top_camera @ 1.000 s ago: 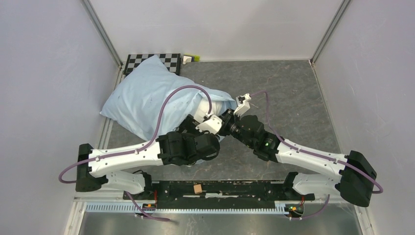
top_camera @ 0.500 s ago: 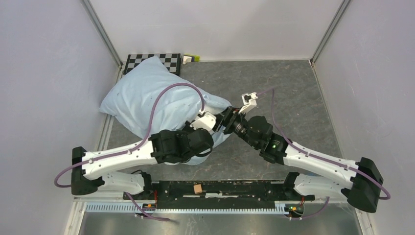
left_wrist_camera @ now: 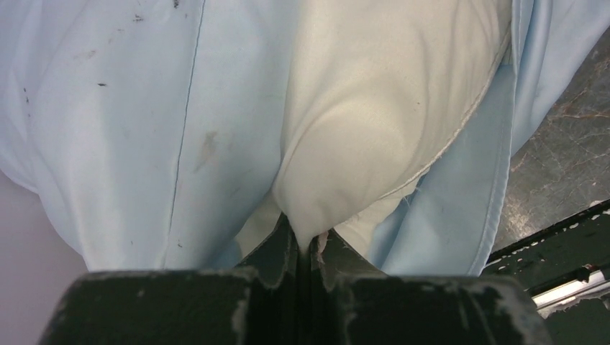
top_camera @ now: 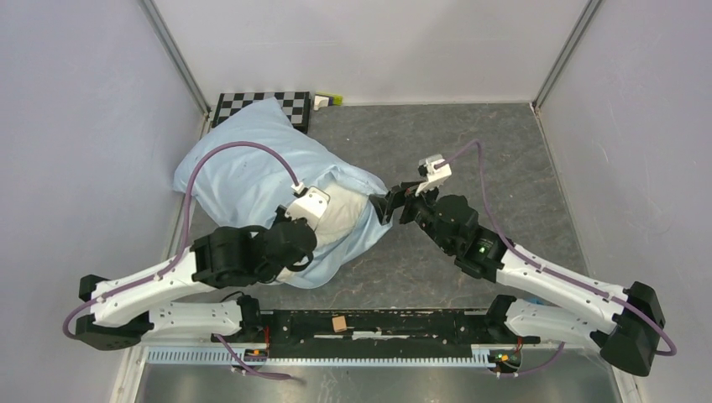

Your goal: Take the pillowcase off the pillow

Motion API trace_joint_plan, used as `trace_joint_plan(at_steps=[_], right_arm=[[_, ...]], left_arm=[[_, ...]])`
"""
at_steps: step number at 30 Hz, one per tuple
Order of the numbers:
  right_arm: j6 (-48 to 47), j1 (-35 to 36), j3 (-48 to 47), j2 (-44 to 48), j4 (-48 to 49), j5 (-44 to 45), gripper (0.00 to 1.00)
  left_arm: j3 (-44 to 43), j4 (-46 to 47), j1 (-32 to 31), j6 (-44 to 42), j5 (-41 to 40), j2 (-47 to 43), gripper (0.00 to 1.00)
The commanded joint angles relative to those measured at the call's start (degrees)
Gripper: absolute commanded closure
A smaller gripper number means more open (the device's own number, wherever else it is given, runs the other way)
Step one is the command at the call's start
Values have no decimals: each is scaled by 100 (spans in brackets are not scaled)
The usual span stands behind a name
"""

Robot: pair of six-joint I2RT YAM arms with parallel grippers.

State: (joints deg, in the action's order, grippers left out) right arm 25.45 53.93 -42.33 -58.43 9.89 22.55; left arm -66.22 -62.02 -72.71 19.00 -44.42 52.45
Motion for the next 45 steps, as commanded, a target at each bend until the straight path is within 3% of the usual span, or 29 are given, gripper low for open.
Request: trace_joint_plan(at_steps=[1,6,8,11,15,18,25,32,39,44,45], right_arm=[[-1288,14,189,347,219,-771,2],[-1413,13,550,568,316,-1328,2],[-1379,12,663,567,263,-1056,2],[-1365,16,431,226,-96,-614,17],[-1233,-3,-38,-369,-537,362,54],[-1269,-170,65,-457,-225,785,70],[-1188,-964,-219,-1336,151,425,70],[-1299,-1007,-1212,-2931,452,-507,70],[-1067,-1070,-2344,-4536,-127,-826,69],[-833,-1436,-2311,-4745,-295,-1176,66],[-824,-1525,-2234,-4635,-282,-1302,61]], left_arm=[[-331,106,17,355,-283,-199,98],[-420,22,17,458,-457,-312,98],[-477,-46,19,498,-460,-318,98],[-535,-61,16,516,-392,-391,98],[-695,-251,17,646,-419,-486,98],[-818,-494,20,784,-496,-554,98],[-1028,-821,18,940,-551,-732,98],[-1035,-425,13,752,69,-903,98],[-1092,-226,20,730,274,-1036,98],[-1081,-197,19,753,450,-1111,98],[-1057,-188,18,767,469,-1110,98]])
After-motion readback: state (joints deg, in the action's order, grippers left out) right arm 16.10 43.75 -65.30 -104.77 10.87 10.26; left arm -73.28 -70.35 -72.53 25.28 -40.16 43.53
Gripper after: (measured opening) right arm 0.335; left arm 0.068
